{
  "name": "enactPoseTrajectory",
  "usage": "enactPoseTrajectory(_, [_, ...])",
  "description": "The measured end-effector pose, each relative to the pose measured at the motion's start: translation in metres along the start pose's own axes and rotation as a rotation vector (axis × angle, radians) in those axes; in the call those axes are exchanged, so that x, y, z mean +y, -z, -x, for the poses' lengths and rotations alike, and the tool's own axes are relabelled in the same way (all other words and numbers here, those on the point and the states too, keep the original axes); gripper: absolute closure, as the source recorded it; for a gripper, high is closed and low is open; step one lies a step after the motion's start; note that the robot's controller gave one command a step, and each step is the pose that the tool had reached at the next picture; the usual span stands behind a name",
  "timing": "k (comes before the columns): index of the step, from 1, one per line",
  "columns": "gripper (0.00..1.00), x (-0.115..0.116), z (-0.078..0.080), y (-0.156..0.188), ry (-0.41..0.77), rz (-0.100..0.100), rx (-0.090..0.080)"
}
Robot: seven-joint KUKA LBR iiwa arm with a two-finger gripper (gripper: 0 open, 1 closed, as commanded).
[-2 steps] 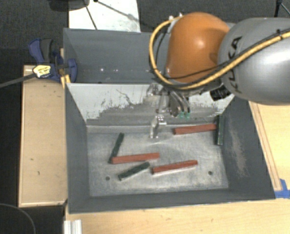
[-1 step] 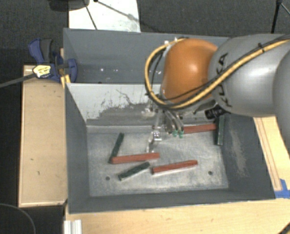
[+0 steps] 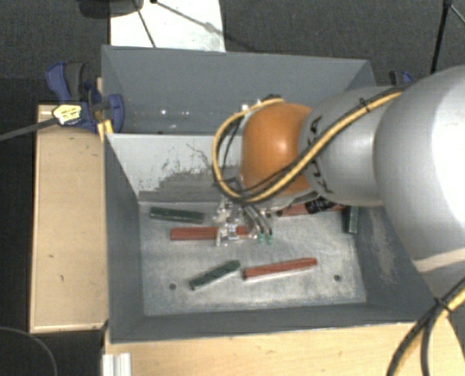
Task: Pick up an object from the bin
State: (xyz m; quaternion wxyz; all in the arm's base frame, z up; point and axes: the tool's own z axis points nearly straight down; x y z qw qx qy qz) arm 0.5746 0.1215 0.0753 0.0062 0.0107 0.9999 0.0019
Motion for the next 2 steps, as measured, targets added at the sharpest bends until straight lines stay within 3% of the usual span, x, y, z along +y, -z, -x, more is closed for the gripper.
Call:
enactPoseTrajectory(1, [1.0,0.0,0.0,0.0,-0.001,0.0,0.0])
enactPoseTrajectory(2, [1.0,-0.003,-0.009,0.167,0.021,-0.003,0.006])
